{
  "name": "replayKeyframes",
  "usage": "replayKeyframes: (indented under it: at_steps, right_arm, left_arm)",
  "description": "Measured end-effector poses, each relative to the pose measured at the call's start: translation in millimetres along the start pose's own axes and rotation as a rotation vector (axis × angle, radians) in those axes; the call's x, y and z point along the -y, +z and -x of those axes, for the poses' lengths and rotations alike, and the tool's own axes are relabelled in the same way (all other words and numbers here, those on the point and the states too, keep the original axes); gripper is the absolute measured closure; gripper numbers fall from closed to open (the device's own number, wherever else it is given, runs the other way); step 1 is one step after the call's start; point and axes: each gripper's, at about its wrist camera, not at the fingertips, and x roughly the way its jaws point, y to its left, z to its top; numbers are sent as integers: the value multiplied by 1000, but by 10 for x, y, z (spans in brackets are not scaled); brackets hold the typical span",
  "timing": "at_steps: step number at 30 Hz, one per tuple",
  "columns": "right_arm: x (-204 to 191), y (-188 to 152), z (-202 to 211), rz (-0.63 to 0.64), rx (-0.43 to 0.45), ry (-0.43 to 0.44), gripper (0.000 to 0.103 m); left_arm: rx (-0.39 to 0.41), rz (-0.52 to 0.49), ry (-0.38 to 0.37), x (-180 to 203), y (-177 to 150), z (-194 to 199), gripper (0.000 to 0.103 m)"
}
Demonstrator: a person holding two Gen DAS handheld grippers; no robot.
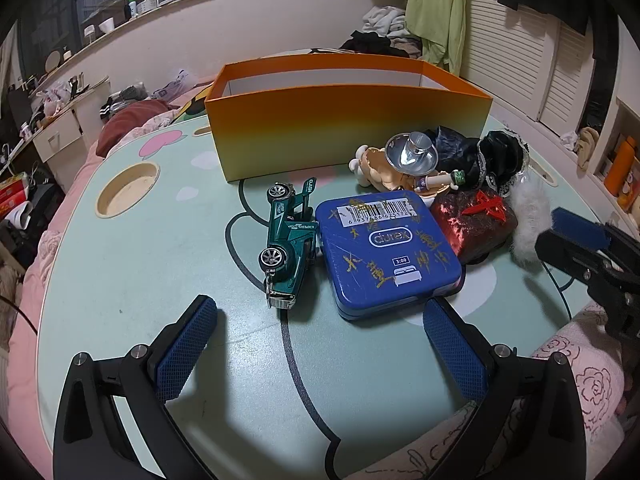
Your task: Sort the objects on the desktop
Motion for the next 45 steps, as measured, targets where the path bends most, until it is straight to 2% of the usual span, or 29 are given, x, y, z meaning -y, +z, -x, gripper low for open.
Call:
replayKeyframes:
  at_steps: [2, 5, 7, 9, 12, 15, 22, 24, 27, 29, 30, 32, 35, 37, 38, 40, 45]
  right_arm:
    - [-16, 45, -30, 4, -4, -6, 44]
    - [-7, 68, -168, 7, -67, -14, 67]
    - [30, 52, -201, -14, -82, 18, 68]
    - [45, 31, -117, -15, -39, 37, 69]
    - [9, -5, 17, 15, 34, 49, 69]
    - [-14, -27, 86, 23, 73, 52, 69]
    - [33, -25, 42, 2, 57, 62, 69]
    - [33, -19, 34, 3, 53, 61, 69]
    - [34, -19, 16, 3, 43, 63, 69]
    - [44, -28, 16, 2, 40, 67, 69]
    - [48, -29, 14, 1, 38, 69, 69]
    - [52, -30, 2, -1, 32, 71, 69]
    - [58, -30, 2, -3, 32, 70, 69]
    - [70, -34, 20, -8, 44, 70, 69]
    - [78, -30, 45, -12, 58, 70, 69]
    - [77, -4, 104, -10, 84, 64, 69]
    - [106, 373, 146, -39, 126, 89, 69]
  left_arm:
    - [2, 2, 1, -7, 0, 1, 0]
    - [5, 10, -6, -33, 2, 11, 0]
    - [18, 36, -34, -79, -11, 50, 0]
    - [44, 87, -86, -193, -2, 111, 0]
    - [74, 143, -106, -325, 41, 171, 2]
    - [87, 183, -113, -413, 89, 186, 7]
    - [41, 275, -115, -595, 185, 15, 31]
    - [26, 227, -97, -552, 224, -39, 32]
    - [15, 200, -115, -526, 298, -60, 37]
    - [9, 187, -92, -520, 338, -111, 58]
    - [5, 157, -62, -488, 356, -131, 61]
    - [0, 113, -53, -443, 361, -135, 77]
    - [7, 78, -64, -429, 340, -111, 78]
    - [13, 98, -109, -478, 315, -77, 78]
    - [29, 107, -133, -502, 301, -27, 78]
    - [65, 102, -132, -511, 311, 75, 78]
    - [154, 93, -197, -427, 628, 347, 78]
